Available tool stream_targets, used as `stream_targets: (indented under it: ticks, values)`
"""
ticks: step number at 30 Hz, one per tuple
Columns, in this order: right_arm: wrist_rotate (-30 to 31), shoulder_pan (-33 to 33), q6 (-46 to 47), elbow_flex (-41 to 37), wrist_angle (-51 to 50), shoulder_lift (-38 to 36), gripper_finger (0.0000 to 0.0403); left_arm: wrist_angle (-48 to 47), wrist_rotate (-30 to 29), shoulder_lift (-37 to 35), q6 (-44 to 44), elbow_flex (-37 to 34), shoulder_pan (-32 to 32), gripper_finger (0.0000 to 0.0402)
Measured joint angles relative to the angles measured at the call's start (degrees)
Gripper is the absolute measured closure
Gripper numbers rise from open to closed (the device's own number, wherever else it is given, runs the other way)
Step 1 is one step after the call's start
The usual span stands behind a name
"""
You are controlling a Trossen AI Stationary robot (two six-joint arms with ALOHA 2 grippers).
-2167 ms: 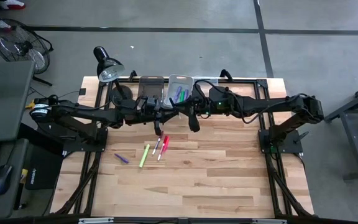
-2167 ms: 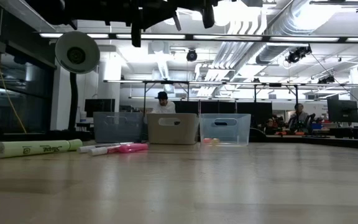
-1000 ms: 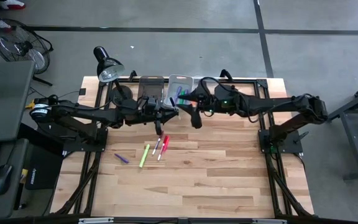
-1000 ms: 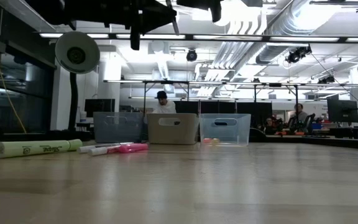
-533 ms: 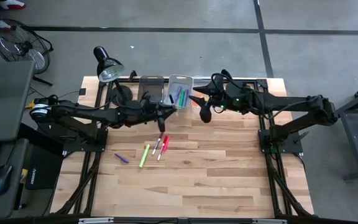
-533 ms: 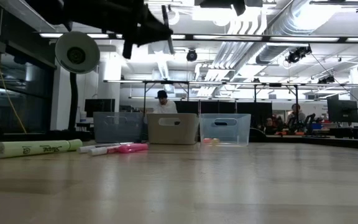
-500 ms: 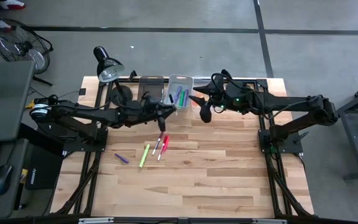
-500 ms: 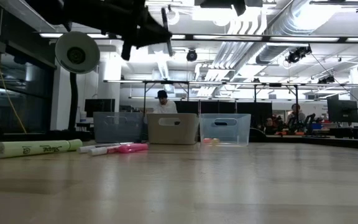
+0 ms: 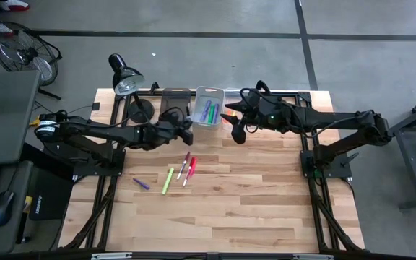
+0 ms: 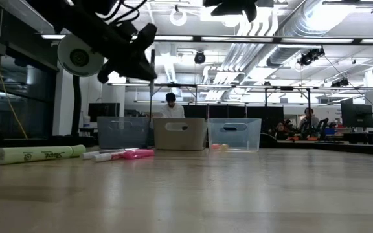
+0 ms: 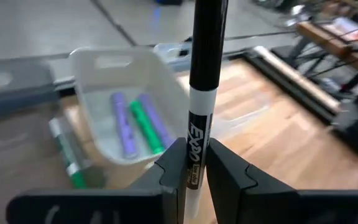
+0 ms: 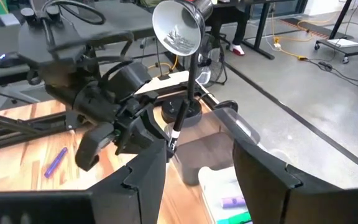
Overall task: Pick & Place Markers
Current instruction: Put the black marker into the black bin
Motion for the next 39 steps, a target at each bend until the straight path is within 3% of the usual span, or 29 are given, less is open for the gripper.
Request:
stream_targets:
  ticks: [5,12,18,29,39]
  values:
    - [0.01,-0.01,0.00,0.00,-0.65,0.02,0.0230,-8.37,-2.56,0.00,-4.92,1.35,0.85,0.0354]
    - [0.00,-0.03,-0.22,0.00,-0.64,0.02,0.0230,-27.09,-2.35,0.00,-7.44,10.54,6.95,0.0354]
    - [0.00,-0.03,-0.42,0.00,-0.62,0.04,0.0229,-37.74,3.66,0.00,-8.15,15.26,14.23,0.0354]
    - [0.00,-0.01,-0.42,0.00,-0.60,0.04,0.0230,-38.27,15.76,0.24,-8.60,15.32,25.96,0.0353]
    - [-0.06,-0.01,-0.42,0.00,-0.60,0.04,0.0231,-39.16,21.67,7.99,-8.72,15.32,29.01,0.0353]
